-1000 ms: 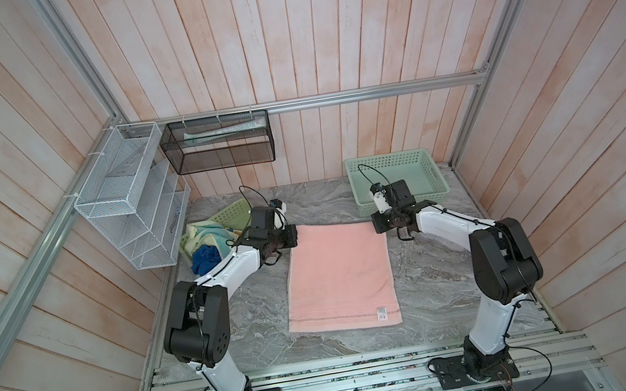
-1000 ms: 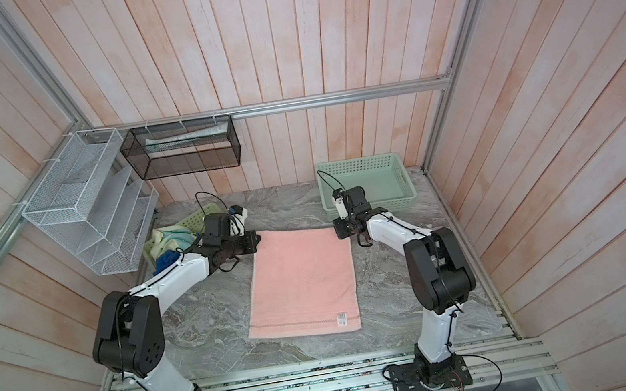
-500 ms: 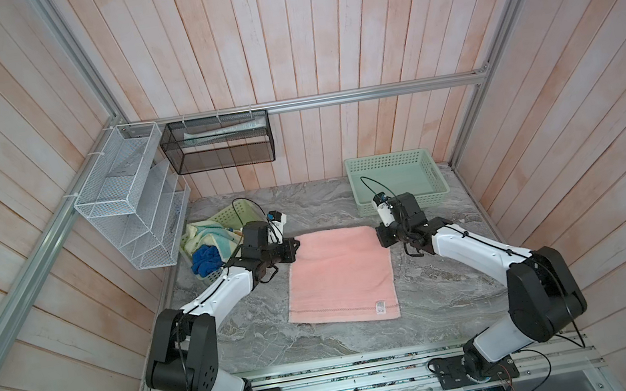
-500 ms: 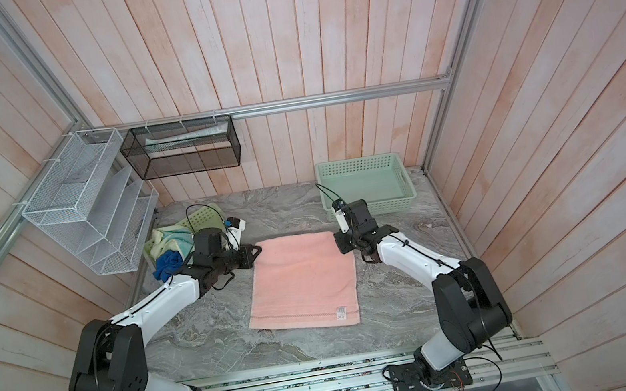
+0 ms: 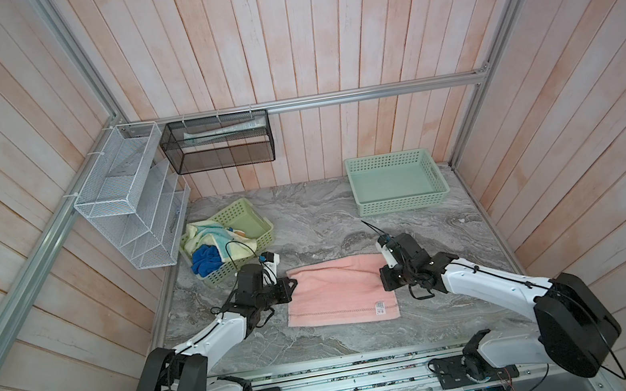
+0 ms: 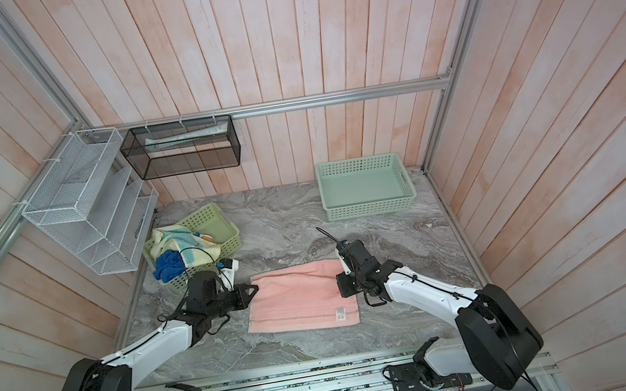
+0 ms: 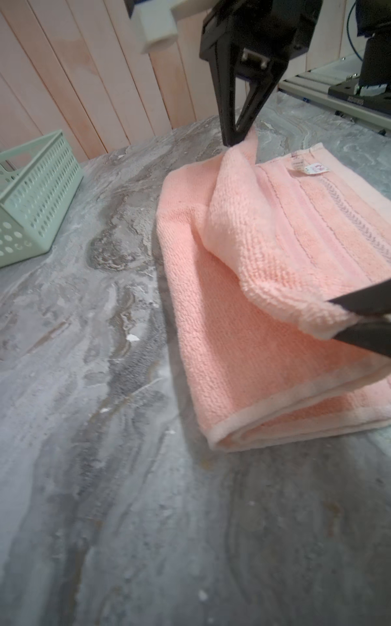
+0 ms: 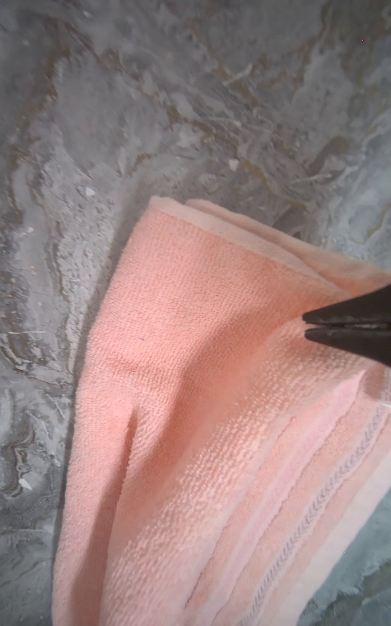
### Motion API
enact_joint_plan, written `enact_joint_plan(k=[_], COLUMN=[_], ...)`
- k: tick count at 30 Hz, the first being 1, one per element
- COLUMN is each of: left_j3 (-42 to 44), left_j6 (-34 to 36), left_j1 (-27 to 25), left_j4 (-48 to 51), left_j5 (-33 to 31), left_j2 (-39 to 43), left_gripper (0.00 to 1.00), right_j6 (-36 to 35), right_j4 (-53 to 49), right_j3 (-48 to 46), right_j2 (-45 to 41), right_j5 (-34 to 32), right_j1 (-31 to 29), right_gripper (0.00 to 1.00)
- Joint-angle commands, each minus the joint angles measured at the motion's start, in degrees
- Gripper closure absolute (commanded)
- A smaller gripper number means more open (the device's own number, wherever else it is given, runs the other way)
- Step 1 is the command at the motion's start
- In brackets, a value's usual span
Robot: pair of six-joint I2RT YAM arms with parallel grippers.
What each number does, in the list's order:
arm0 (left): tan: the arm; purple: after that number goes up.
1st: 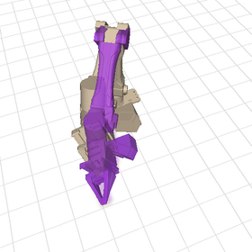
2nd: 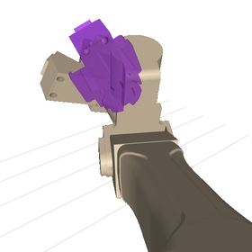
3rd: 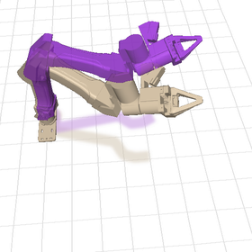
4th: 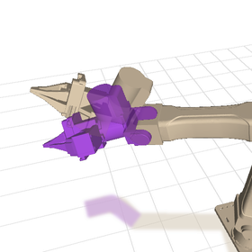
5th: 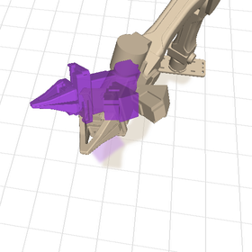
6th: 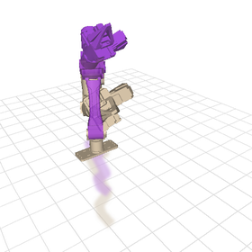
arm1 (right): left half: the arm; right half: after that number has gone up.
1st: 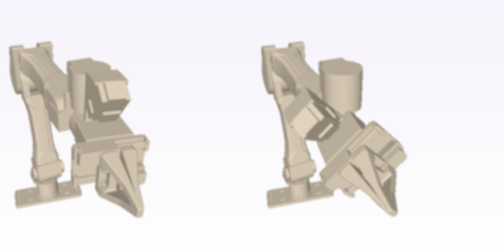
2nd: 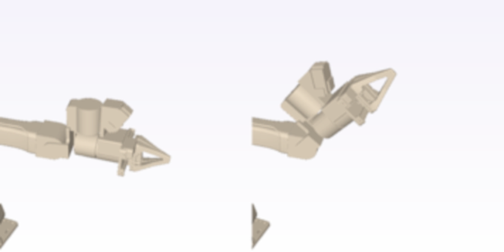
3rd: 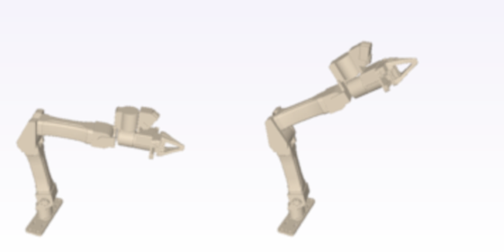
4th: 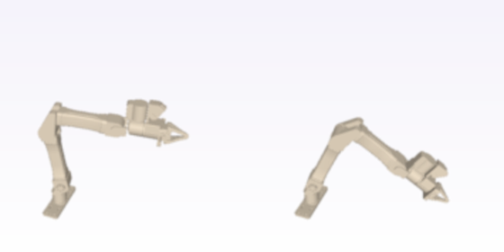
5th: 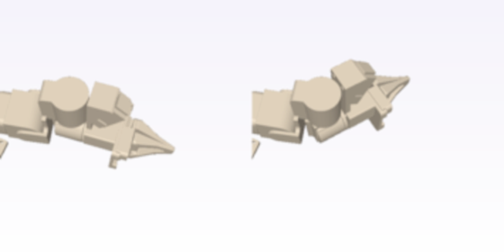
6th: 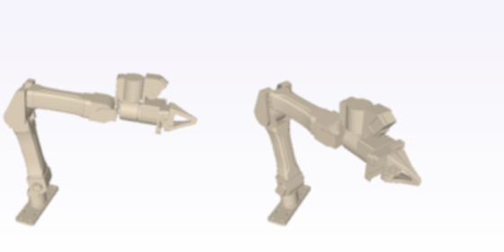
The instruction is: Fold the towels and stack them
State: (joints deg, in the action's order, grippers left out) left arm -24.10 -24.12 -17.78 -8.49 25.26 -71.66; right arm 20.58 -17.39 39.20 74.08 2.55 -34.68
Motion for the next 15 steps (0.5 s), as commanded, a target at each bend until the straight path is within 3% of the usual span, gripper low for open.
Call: enact_joint_plan(k=[1,2,4,10,15], left_j3=[1.9,2.3,2.6,0.6,-4.4], left_j6=[-3.1,-3.4,-4.2,-10.3,-14.1], left_j1=[0.4,0.3,0.4,1.0,2.6], left_j4=[-1.5,0.4,4.0,15.4,24.3], left_j5=[-2.2,-3.8,-6.7,-11.6,-6.3], left_j2=[6.3,8.2,11.7,16.9,11.2], left_gripper=[0.68,0.61,0.55,0.50,0.49], right_j6=[6.4,7.8,10.5,18.1,19.8], right_j4=[-3.9,-5.6,-9.4,-14.8,-12.9], right_j3=[-0.5,-0.5,0.1,-0.9,-2.3], right_j2=[-3.4,-4.2,-5.9,-10.9,-8.6], right_j5=[5.1,5.7,5.8,3.7,5.7], right_j1=[-0.4,-0.5,-0.5,0.7,1.6], right_gripper=[0.77,0.67,0.61,0.58,0.60])
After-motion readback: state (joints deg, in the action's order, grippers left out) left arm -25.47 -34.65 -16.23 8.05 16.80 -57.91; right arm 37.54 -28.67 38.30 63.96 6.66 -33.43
